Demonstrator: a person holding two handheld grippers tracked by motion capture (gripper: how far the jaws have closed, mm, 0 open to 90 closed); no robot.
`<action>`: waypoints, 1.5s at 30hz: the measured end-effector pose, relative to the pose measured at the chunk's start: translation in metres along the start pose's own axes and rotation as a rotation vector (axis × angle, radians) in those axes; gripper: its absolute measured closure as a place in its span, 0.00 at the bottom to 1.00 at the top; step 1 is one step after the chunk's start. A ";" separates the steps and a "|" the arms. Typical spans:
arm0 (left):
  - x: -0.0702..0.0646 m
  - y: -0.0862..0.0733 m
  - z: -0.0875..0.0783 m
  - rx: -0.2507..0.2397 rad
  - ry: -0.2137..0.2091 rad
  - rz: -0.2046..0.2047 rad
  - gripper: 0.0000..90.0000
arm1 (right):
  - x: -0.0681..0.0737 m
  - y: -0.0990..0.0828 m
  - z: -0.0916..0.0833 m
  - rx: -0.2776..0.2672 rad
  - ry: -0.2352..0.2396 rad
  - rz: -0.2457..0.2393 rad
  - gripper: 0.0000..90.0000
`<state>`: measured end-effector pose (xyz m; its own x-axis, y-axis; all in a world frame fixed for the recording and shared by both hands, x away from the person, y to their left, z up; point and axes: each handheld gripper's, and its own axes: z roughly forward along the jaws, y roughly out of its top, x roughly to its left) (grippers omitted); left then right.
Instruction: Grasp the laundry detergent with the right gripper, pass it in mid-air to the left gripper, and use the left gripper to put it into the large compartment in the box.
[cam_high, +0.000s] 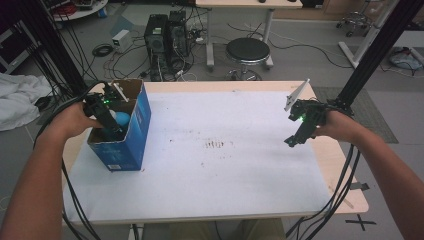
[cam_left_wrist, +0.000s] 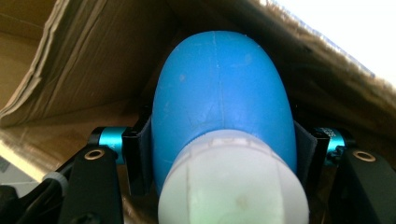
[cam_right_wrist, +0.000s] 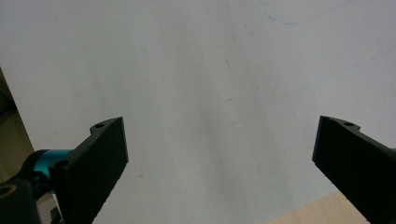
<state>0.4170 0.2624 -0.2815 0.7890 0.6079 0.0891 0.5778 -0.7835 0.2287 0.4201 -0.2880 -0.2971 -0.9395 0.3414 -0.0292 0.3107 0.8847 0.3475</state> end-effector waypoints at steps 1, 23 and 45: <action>0.000 0.000 0.001 0.000 -0.002 -0.003 0.42 | 0.000 0.000 0.000 0.000 0.001 0.000 0.03; 0.001 -0.012 -0.032 -0.095 0.022 -0.102 0.30 | 0.006 -0.001 -0.004 -0.011 -0.014 -0.005 0.03; -0.031 -0.017 -0.093 -0.264 0.041 -0.091 0.30 | 0.016 -0.002 -0.012 -0.029 -0.031 -0.014 0.03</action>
<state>0.3636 0.2685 -0.1982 0.7240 0.6834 0.0942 0.5678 -0.6678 0.4813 0.4029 -0.2881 -0.2866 -0.9387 0.3389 -0.0632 0.2926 0.8802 0.3737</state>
